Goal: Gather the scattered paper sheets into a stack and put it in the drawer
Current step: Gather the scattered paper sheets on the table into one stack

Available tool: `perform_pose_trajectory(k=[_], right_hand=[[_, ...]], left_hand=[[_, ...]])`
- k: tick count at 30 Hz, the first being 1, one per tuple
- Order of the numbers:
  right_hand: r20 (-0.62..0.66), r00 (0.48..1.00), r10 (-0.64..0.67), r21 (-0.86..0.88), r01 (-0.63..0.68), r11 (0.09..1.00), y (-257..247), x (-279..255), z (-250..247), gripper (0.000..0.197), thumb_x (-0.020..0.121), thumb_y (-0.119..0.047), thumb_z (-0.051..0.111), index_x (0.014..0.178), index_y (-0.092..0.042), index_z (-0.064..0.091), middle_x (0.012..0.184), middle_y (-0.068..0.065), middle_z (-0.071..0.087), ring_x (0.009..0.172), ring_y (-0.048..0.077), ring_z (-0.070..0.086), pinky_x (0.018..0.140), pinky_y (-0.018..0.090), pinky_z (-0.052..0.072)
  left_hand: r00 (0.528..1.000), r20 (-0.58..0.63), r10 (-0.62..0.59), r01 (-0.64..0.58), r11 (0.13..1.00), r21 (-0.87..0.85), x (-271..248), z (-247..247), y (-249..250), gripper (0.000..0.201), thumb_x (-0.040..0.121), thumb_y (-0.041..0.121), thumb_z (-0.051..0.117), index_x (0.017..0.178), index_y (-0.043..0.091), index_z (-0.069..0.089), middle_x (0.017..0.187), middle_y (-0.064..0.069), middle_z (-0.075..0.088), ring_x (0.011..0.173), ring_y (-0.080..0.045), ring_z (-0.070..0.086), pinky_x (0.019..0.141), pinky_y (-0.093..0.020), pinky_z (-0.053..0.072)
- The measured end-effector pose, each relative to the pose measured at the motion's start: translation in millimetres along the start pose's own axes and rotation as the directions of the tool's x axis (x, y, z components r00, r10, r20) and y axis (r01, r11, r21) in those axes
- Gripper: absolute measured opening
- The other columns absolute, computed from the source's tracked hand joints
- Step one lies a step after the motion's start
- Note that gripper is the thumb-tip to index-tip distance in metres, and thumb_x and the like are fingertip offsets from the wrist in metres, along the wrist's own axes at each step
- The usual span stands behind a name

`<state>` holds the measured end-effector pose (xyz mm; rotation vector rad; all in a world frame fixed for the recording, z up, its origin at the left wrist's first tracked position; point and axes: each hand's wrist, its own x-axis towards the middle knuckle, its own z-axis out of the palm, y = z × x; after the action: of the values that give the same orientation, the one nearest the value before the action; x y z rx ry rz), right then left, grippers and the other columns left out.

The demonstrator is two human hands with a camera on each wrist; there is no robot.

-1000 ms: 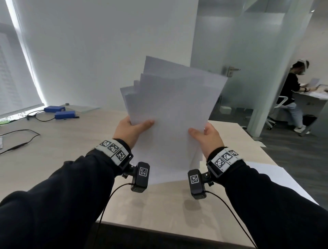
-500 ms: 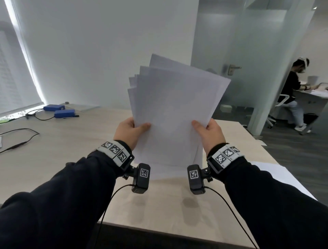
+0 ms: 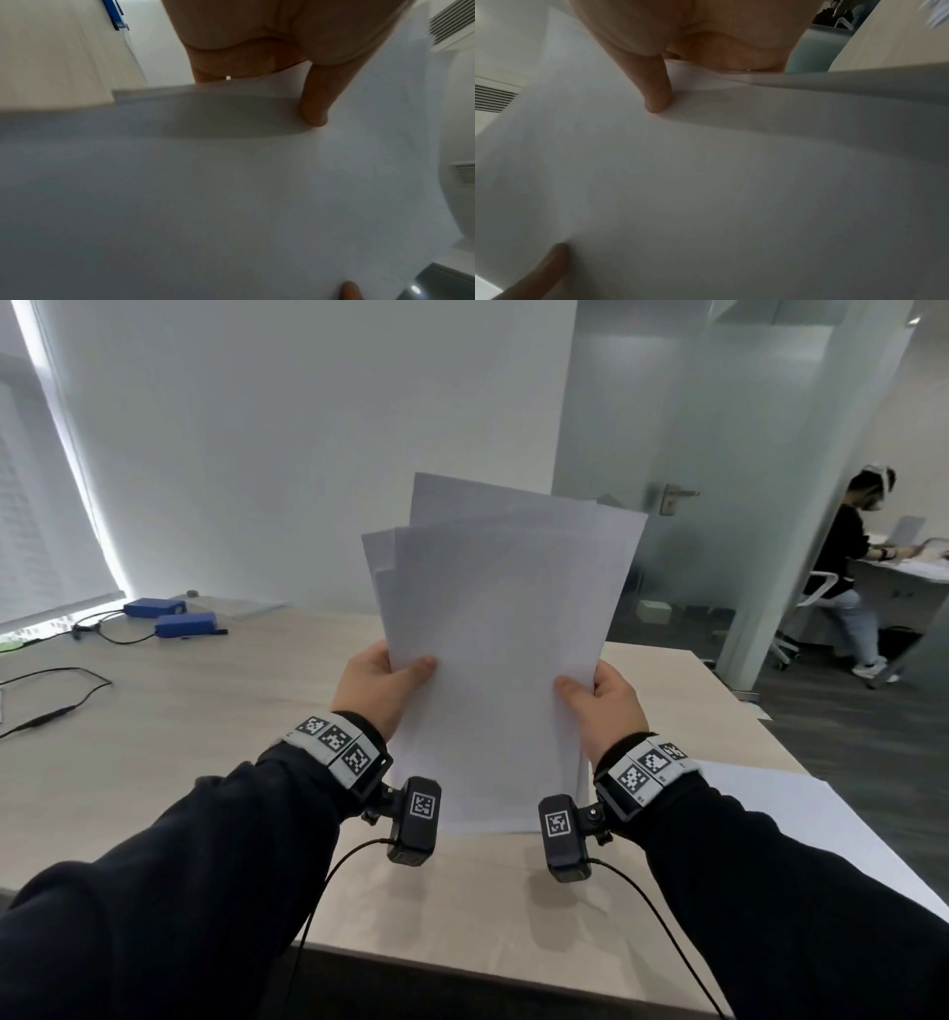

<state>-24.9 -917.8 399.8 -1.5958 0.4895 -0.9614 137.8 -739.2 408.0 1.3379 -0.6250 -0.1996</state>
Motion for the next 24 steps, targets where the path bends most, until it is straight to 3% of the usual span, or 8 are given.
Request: perform_pose_trajectory(k=[2,6,10,15,20,24], right_hand=[[-0.013,1.000,-0.024,0.023,0.025,0.999,-6.9,3.8,1.4,0.017,0.095,-0.010,0.058,0.101,-0.023,0.067,0.097,-0.002,0.075,0.088,0.018,0.073,0.077,0.033,0.059],[-0.028,0.999,-0.039,0.053,0.040,0.998,-12.6,12.3,1.4,0.014,0.094,-0.012,0.061,0.100,-0.023,0.068,0.100,0.001,0.076,0.092,0.021,0.072,0.082,0.037,0.058],[-0.005,1.000,-0.010,0.032,0.010,0.999,2.1,3.7,-1.4,0.020,0.093,-0.015,0.065,0.112,-0.011,0.066,0.104,0.005,0.075,0.094,0.022,0.072,0.084,0.039,0.058],[0.002,1.000,0.013,0.018,-0.013,1.000,8.7,-0.9,1.3,0.023,0.092,-0.017,0.066,0.114,-0.014,0.063,0.108,0.002,0.074,0.098,0.021,0.072,0.090,0.044,0.057],[-0.010,1.000,-0.018,0.049,0.018,0.999,-11.4,4.9,5.4,0.025,0.094,-0.015,0.062,0.119,-0.014,0.062,0.107,0.001,0.074,0.095,0.018,0.072,0.084,0.036,0.058],[-0.012,1.000,0.005,0.077,-0.004,0.997,-5.1,-1.8,2.1,0.027,0.092,-0.014,0.067,0.118,-0.015,0.060,0.105,0.000,0.074,0.093,0.016,0.073,0.079,0.031,0.059]], left_hand=[[0.999,-0.002,0.043,-0.043,0.998,-0.040,0.9,2.0,10.2,0.028,0.072,0.031,0.079,0.095,0.016,0.074,0.097,-0.009,0.077,0.093,-0.033,0.073,0.088,-0.051,0.058],[0.992,0.033,0.125,-0.124,0.992,-0.031,4.5,2.5,22.5,0.031,0.080,0.021,0.078,0.109,0.015,0.071,0.105,-0.005,0.076,0.098,-0.026,0.073,0.089,-0.045,0.057],[0.999,0.022,0.044,-0.046,0.995,0.091,-0.1,-4.8,-2.4,0.020,0.086,0.021,0.075,0.106,0.020,0.070,0.100,0.003,0.077,0.092,-0.015,0.074,0.090,-0.043,0.058],[0.999,0.041,0.016,-0.019,0.996,0.087,-5.2,-2.1,-13.3,0.017,0.088,0.021,0.072,0.104,0.026,0.068,0.100,0.004,0.076,0.092,-0.016,0.073,0.090,-0.043,0.057],[0.999,0.020,0.028,-0.029,0.998,0.052,3.2,4.6,-0.7,0.011,0.091,0.018,0.068,0.097,0.026,0.069,0.096,0.003,0.077,0.091,-0.021,0.074,0.087,-0.042,0.058],[0.999,0.031,0.010,-0.011,0.999,0.043,-3.6,0.4,-10.5,0.031,0.084,0.015,0.074,0.113,0.022,0.065,0.106,0.003,0.075,0.095,-0.017,0.072,0.085,-0.037,0.057]])
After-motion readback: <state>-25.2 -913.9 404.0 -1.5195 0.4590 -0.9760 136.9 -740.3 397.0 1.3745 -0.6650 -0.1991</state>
